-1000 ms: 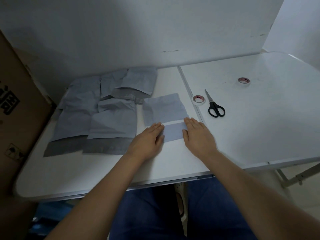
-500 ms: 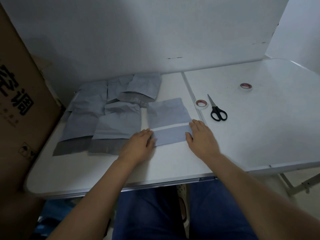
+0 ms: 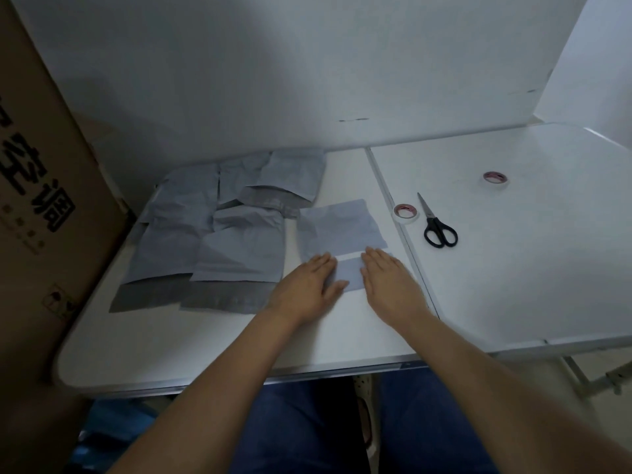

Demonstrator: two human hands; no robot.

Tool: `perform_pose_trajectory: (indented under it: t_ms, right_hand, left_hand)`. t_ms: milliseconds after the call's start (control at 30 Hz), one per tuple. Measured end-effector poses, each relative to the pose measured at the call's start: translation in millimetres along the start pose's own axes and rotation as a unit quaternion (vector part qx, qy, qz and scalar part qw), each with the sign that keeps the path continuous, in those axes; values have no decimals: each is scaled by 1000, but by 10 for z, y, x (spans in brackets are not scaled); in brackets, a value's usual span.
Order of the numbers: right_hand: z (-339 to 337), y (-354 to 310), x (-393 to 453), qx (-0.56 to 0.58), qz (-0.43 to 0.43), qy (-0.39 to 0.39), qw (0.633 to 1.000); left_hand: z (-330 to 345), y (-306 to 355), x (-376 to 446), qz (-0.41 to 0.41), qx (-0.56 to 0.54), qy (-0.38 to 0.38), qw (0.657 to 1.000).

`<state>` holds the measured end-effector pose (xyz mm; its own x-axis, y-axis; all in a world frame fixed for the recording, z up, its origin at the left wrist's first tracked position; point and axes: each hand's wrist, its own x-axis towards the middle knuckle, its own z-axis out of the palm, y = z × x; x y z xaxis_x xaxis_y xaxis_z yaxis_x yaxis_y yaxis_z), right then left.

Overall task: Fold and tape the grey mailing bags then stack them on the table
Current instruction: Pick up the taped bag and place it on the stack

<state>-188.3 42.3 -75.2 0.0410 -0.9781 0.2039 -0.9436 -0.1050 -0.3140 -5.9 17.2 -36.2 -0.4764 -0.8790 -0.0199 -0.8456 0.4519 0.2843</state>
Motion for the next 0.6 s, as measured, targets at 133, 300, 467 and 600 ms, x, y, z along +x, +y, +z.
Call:
perform_pose_trajectory:
  t_ms: [133, 300, 467, 600]
  right_hand:
    - [-49, 230, -19, 8, 25, 23, 999]
    - [-138, 206, 28, 27, 27, -7, 999]
    - [-359, 253, -12, 137, -2, -44, 990]
    - [-361, 405, 89, 233, 52, 29, 971]
  left_hand:
    - [-22, -20, -29, 7, 3, -30, 1000]
    - [-115, -21, -30, 68, 30, 40, 996]
    - [-263, 5, 63, 32, 27, 77, 996]
    - [-415, -12, 202, 28, -20, 77, 996]
